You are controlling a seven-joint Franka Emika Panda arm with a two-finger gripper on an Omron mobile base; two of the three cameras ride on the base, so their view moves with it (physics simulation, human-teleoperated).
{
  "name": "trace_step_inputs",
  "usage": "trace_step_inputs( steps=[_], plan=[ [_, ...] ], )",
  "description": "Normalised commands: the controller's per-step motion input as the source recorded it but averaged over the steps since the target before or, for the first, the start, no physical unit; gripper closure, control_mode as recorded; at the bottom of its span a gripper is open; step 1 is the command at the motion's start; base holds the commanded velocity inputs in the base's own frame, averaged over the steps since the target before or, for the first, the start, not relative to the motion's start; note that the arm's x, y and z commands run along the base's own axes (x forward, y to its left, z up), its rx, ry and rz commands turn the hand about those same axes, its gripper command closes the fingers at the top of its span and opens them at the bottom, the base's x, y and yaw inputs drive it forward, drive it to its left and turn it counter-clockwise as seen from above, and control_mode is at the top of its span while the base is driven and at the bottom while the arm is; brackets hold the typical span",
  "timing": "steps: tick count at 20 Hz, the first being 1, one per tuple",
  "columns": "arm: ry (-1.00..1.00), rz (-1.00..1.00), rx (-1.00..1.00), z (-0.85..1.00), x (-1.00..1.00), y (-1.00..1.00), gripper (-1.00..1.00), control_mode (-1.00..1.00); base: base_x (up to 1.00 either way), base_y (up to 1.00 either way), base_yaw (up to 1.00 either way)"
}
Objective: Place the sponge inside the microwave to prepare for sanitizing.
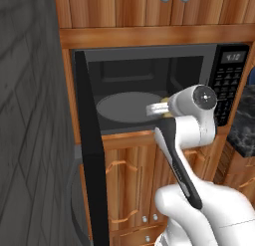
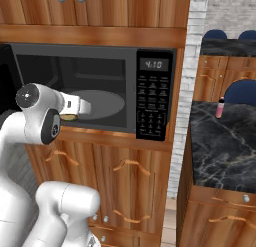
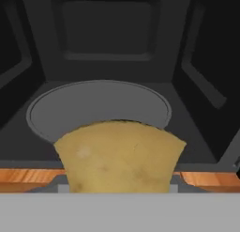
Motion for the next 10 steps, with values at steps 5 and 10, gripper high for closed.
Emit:
trace_step_inputs(
  steps=[5,10],
  plan=[
    [0.04,0.00,0.00,0.00,0.63,0.23,1.00,-1.00,0.00,0.00,0.00],
    [0.05,0.00,0.00,-0.05,0.70,0.11,1.00,-1.00,0.00,0.00,0.00]
  ],
)
